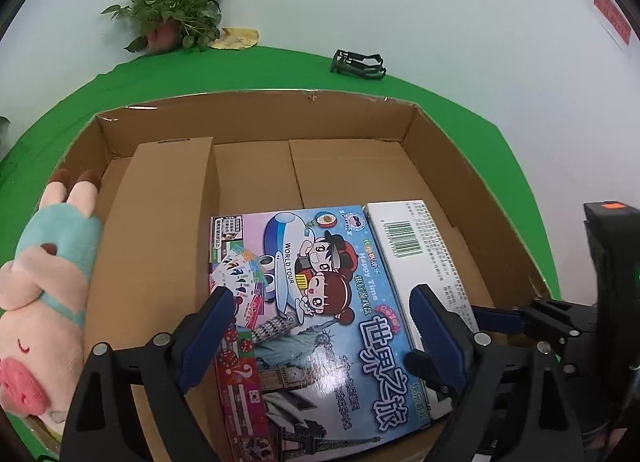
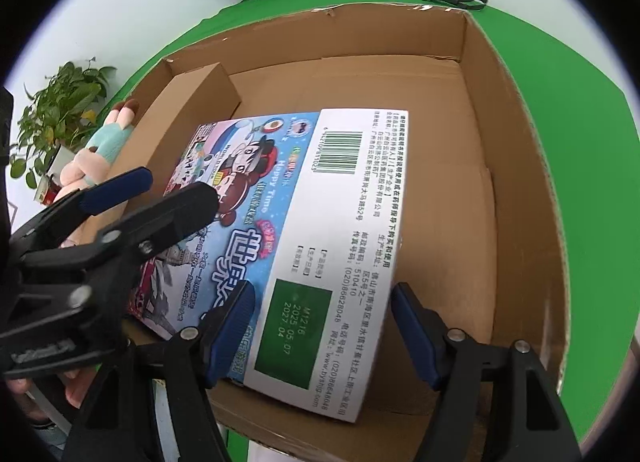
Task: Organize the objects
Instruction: 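Lower the white box beside the game box and open both tools, then withdraw both tools from the cardboard box toward the remaining items, then move the right tool to the white hair dryer and grasp its head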
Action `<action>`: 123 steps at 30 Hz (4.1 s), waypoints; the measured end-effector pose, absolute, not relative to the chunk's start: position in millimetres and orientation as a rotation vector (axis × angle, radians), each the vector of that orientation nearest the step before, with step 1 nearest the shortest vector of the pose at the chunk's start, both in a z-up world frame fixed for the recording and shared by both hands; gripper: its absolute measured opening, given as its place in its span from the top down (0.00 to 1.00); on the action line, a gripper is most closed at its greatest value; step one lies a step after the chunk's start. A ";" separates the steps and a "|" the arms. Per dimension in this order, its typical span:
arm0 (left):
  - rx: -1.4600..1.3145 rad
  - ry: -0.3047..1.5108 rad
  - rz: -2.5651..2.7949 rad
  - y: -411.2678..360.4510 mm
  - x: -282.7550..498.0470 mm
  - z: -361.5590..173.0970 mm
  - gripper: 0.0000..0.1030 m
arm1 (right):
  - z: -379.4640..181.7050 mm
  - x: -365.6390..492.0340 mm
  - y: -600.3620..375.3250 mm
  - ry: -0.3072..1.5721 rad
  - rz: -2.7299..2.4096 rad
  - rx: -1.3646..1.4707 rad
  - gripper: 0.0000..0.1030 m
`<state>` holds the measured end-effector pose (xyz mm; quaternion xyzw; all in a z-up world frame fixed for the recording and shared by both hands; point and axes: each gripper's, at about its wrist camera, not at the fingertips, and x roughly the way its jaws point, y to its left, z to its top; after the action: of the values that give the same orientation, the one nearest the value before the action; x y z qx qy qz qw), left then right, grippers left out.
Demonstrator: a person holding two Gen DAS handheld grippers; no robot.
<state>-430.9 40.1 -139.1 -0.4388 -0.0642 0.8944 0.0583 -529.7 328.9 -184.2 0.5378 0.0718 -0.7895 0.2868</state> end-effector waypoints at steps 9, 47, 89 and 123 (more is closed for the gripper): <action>-1.224 -0.176 2.813 25.6 -399.0 -108.9 0.09 | -184.4 -528.6 329.9 0.210 -2.090 1.434 0.33; -1.108 -0.015 3.037 17.2 -345.4 -89.4 0.02 | -185.9 -533.1 306.3 0.369 -1.977 1.482 0.19; -0.839 -0.095 3.108 82.3 -188.2 -25.1 0.00 | -75.0 -337.8 413.3 0.333 -2.586 0.856 0.01; -1.279 -0.313 2.624 129.2 -221.0 -105.1 0.01 | -112.4 -322.6 436.6 0.416 -2.526 0.944 0.01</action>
<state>-221.0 129.2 -105.1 -0.4334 -0.1061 0.8890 0.1027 -322.6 436.6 -112.4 0.3385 0.1494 -0.9061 0.2050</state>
